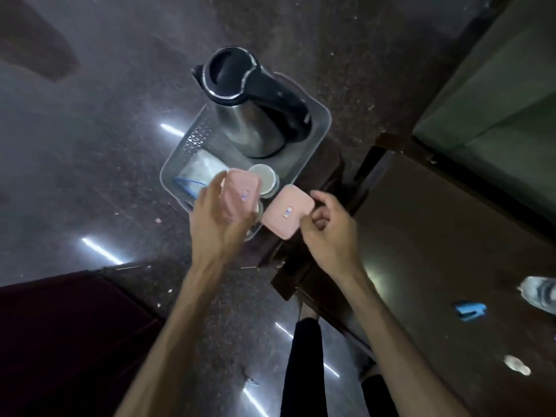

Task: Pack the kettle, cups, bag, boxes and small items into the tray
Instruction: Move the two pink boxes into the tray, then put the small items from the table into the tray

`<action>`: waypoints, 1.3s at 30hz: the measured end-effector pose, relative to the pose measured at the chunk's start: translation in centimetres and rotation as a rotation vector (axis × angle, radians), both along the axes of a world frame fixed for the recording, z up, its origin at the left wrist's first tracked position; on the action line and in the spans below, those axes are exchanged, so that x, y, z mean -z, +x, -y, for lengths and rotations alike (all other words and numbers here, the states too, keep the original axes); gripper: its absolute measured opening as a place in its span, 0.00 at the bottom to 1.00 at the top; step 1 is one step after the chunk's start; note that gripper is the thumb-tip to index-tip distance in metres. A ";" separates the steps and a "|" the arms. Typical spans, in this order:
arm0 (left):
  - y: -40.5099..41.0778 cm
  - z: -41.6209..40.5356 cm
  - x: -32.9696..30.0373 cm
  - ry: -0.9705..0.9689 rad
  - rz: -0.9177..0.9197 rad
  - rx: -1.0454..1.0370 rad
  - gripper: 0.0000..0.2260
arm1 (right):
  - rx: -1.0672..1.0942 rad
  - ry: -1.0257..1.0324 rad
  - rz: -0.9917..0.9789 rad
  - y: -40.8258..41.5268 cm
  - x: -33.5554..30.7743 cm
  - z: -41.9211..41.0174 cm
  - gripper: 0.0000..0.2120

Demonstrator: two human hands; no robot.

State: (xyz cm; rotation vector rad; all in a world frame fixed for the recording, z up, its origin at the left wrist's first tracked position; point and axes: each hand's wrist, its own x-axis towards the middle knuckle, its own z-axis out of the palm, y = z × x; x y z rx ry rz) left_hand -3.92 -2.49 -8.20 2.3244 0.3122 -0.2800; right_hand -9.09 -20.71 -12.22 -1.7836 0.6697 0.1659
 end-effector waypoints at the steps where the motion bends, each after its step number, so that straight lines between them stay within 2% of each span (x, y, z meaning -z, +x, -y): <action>1: 1.6 -1.5 0.0 0.007 -0.006 0.008 0.38 | -0.021 0.004 0.010 1.6 -0.3 -1.5 0.19; 5: 6.9 -5.9 0.2 0.067 -0.029 0.031 0.36 | -0.103 -0.013 0.006 7.0 -1.1 -6.7 0.17; 12: 12.1 -10.8 2.2 0.296 -0.100 0.247 0.35 | -0.259 -0.217 -0.068 12.0 0.5 -11.8 0.14; 15: 11.7 -11.4 3.8 0.409 -0.158 0.357 0.34 | -0.419 -0.502 -0.048 11.6 1.2 -12.6 0.13; 17: 11.3 -11.7 4.3 0.417 -0.168 0.343 0.34 | -0.476 -0.650 0.009 11.0 1.6 -12.9 0.13; 23: 11.5 -11.9 4.9 0.540 -0.034 0.383 0.23 | -0.471 -0.665 0.074 11.3 2.0 -12.7 0.15; 28: 10.8 -10.9 5.1 0.621 -0.060 0.409 0.25 | -0.460 -0.635 0.099 11.0 2.0 -11.9 0.14; 31: 8.9 -9.5 4.2 0.579 0.170 0.310 0.22 | -0.368 -0.581 0.159 10.0 1.5 -10.7 0.14; 33: 7.1 -7.2 3.4 0.471 0.280 0.264 0.18 | -0.289 -0.553 0.183 9.0 1.0 -9.5 0.12; 39: 1.0 2.8 3.4 0.138 0.314 0.385 0.09 | -0.095 -0.476 0.169 4.3 0.0 -3.9 0.06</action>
